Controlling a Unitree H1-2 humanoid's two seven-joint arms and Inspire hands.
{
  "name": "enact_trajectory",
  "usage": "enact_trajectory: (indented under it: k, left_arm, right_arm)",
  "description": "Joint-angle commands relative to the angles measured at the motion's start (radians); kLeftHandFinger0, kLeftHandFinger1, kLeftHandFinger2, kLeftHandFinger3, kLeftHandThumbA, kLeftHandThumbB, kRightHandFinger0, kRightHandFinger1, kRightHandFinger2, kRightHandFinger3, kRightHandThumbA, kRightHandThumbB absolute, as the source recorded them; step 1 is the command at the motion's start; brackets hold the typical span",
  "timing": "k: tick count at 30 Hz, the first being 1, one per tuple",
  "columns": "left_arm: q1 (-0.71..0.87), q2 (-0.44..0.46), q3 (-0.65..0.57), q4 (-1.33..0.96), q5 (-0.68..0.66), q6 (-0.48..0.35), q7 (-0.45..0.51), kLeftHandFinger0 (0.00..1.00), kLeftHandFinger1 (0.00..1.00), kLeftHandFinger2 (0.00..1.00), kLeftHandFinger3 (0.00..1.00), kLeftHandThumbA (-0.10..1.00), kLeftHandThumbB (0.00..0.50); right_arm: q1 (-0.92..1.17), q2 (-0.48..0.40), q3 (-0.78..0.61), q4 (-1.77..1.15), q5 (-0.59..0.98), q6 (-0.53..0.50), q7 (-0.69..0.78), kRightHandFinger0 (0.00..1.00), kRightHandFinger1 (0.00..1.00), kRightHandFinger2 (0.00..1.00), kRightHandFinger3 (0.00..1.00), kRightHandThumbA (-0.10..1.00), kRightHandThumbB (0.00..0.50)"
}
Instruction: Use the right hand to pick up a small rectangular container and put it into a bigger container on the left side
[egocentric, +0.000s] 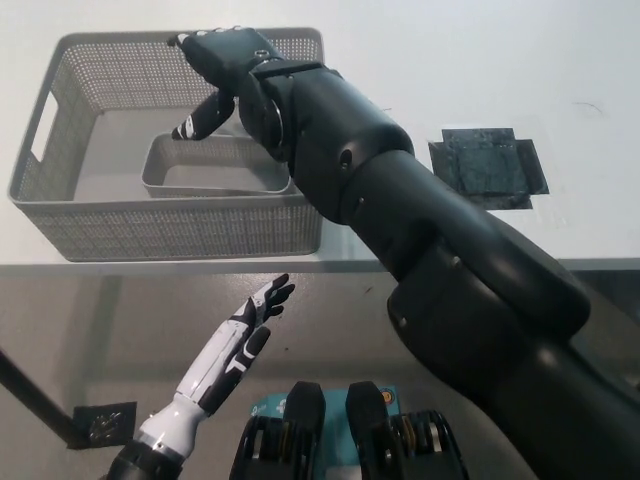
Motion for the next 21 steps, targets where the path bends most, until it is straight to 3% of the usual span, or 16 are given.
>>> enact_trajectory:
  k: [1, 4, 10, 14, 16, 19, 20, 21]
  left_arm:
    - [-0.018, 0.009, -0.006, -0.013, 0.008, -0.003, -0.009, 1.0, 1.0, 1.0, 1.0, 1.0, 0.403]
    - [-0.012, 0.005, -0.008, -0.012, 0.006, 0.002, -0.007, 1.0, 1.0, 1.0, 1.0, 1.0, 0.402]
    - [-0.009, 0.006, 0.004, -0.003, -0.011, 0.0, -0.003, 1.0, 1.0, 1.0, 1.0, 1.0, 0.385]
    - [-0.02, 0.003, 0.011, 0.019, -0.026, -0.013, -0.003, 1.0, 1.0, 1.0, 1.0, 1.0, 0.383]
    - [-0.026, 0.007, 0.014, 0.029, -0.016, -0.021, 0.003, 1.0, 1.0, 1.0, 1.0, 1.0, 0.386]
    - [-0.027, 0.015, 0.021, 0.033, -0.014, -0.021, 0.006, 1.0, 1.0, 1.0, 1.0, 1.0, 0.382]
    - [-0.03, 0.016, 0.024, 0.037, -0.02, -0.025, 0.006, 1.0, 1.0, 1.0, 1.0, 1.0, 0.37]
    - [-0.031, 0.016, 0.026, 0.039, -0.025, -0.025, 0.005, 1.0, 1.0, 1.0, 1.0, 1.0, 0.369]
  right_arm:
    - [-0.138, -0.051, -0.027, -0.028, 0.028, -0.047, -0.011, 1.0, 1.0, 1.0, 1.0, 1.0, 0.5]
    - [-0.187, -0.123, -0.099, -0.048, 0.083, -0.132, -0.07, 1.0, 1.0, 1.0, 1.0, 1.0, 0.495]
    - [-0.238, -0.308, -0.246, -0.14, 0.166, -0.265, -0.069, 1.0, 1.0, 1.0, 1.0, 0.98, 0.345]
    - [-0.132, -0.47, -0.321, -0.413, 0.197, -0.269, 0.005, 1.0, 1.0, 1.0, 1.0, 1.0, 0.381]
    - [-0.028, -0.567, -0.358, -0.659, 0.23, -0.213, 0.1, 1.0, 1.0, 1.0, 1.0, 1.0, 0.339]
    - [0.094, -0.656, -0.397, -0.913, 0.263, -0.141, 0.166, 1.0, 1.0, 1.0, 1.0, 1.0, 0.358]
    - [0.184, -0.694, -0.438, -1.069, 0.303, -0.102, 0.182, 1.0, 1.0, 1.0, 1.0, 1.0, 0.409]
    - [0.242, -0.713, -0.465, -1.173, 0.33, -0.062, 0.194, 1.0, 1.0, 1.0, 1.0, 1.0, 0.422]
